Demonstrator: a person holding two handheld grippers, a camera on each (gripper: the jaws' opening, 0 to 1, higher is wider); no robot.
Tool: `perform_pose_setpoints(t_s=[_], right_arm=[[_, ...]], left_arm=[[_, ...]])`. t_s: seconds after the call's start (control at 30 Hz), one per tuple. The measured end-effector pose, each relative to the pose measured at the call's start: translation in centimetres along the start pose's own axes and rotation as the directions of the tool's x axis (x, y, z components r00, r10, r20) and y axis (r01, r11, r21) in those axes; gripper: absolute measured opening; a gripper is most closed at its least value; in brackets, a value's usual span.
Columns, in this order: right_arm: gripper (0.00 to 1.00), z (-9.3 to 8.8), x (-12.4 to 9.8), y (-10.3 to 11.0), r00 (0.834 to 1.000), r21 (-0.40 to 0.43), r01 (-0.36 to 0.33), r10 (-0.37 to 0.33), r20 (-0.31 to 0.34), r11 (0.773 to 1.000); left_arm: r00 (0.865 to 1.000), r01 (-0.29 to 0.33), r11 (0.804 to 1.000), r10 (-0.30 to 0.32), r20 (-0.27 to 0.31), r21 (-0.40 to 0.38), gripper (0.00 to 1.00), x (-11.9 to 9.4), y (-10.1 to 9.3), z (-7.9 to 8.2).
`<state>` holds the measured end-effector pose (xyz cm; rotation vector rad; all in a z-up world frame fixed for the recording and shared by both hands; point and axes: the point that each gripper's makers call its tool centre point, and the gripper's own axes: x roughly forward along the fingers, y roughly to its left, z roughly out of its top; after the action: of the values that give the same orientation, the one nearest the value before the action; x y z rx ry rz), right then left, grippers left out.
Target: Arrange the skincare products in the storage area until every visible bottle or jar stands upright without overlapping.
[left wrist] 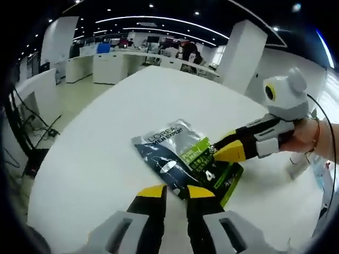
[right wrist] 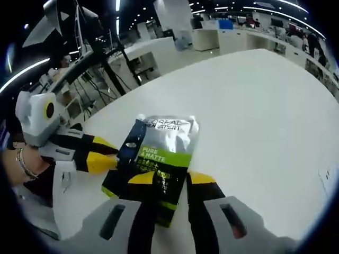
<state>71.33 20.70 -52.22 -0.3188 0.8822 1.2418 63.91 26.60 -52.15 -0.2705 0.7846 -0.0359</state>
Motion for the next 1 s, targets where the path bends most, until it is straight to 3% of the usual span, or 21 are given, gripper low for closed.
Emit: perform_pose_setpoints(t_s=[0.1, 0.2, 0.23, 0.3, 0.43, 0.47, 0.53, 0.67, 0.7, 0.77, 0.93, 1.0], right_arm=[[0.19, 0.0, -0.2, -0.4, 1.0, 0.036, 0.011, -0.011, 0.007, 0.999], [0.07, -1.0, 0.1, -1.0, 1.0, 0.14, 0.014, -0.013, -0.006, 0.99], [0.02, -1.8, 0.3, -0.1, 0.999, 0.187, -0.023, 0.031, -0.04, 0.982], [0.02, -1.4, 0.5, 0.0, 1.0, 0.194, -0.031, 0.031, 0.003, 0.98], [0.0, -1.5, 0.4, 0.3, 1.0, 0.212, -0.004, 0.002, 0.009, 0.977], [0.0, -1.4, 0.2, 0.3, 1.0, 0.179, 0.008, -0.012, 0.025, 0.984], [0.0, -1.3, -0.1, 0.6, 0.998, 0.037, 0.032, -0.034, 0.045, 0.999], [0.0, -1.6, -0.4, 1.2, 0.993, -0.059, 0.06, -0.054, 0.104, 0.996], [0.0, -1.8, -0.7, 1.4, 0.986, -0.133, 0.077, -0.056, 0.159, 0.988], [0.0, -2.1, -0.9, 1.6, 0.981, -0.18, 0.086, -0.052, 0.185, 0.98], [0.0, -2.5, -1.3, 2.4, 0.973, -0.157, 0.083, -0.047, 0.224, 0.984], [0.0, -2.4, -1.4, 2.6, 0.971, -0.148, 0.089, -0.053, 0.234, 0.985]], left_arm=[[0.999, -0.039, 0.999, 0.039, -0.026, 0.011, 0.06, 0.0, 0.8, -0.2], [1.0, -0.008, 0.998, 0.008, -0.017, -0.058, 0.04, 0.3, 0.9, -0.1], [1.0, -0.001, 0.999, 0.0, -0.017, -0.053, 0.04, 0.3, 0.8, -0.1], [1.0, -0.004, 0.999, 0.003, -0.017, -0.041, 0.03, 0.3, 0.7, -0.1], [1.0, -0.002, 1.0, 0.001, -0.017, -0.024, 0.03, 0.3, 0.6, -0.1], [1.0, -0.001, 1.0, 0.001, -0.015, -0.022, 0.03, 0.3, 0.6, -0.1], [1.0, 0.007, 1.0, -0.007, -0.006, -0.011, 0.04, 0.3, 0.6, -0.2], [0.998, 0.053, 0.998, -0.053, 0.026, -0.017, 0.08, 0.1, 0.3, -0.2], [0.995, 0.093, 0.994, -0.091, 0.039, -0.062, 0.1, 0.1, 0.0, -0.1], [0.994, 0.106, 0.992, -0.103, 0.043, -0.075, 0.12, 0.0, 0.0, -0.1], [0.99, 0.135, 0.981, -0.128, 0.057, -0.136, 0.12, 0.1, -0.6, 0.1], [0.986, 0.167, 0.961, -0.166, 0.021, -0.221, 0.09, 0.3, -1.2, -0.6]])
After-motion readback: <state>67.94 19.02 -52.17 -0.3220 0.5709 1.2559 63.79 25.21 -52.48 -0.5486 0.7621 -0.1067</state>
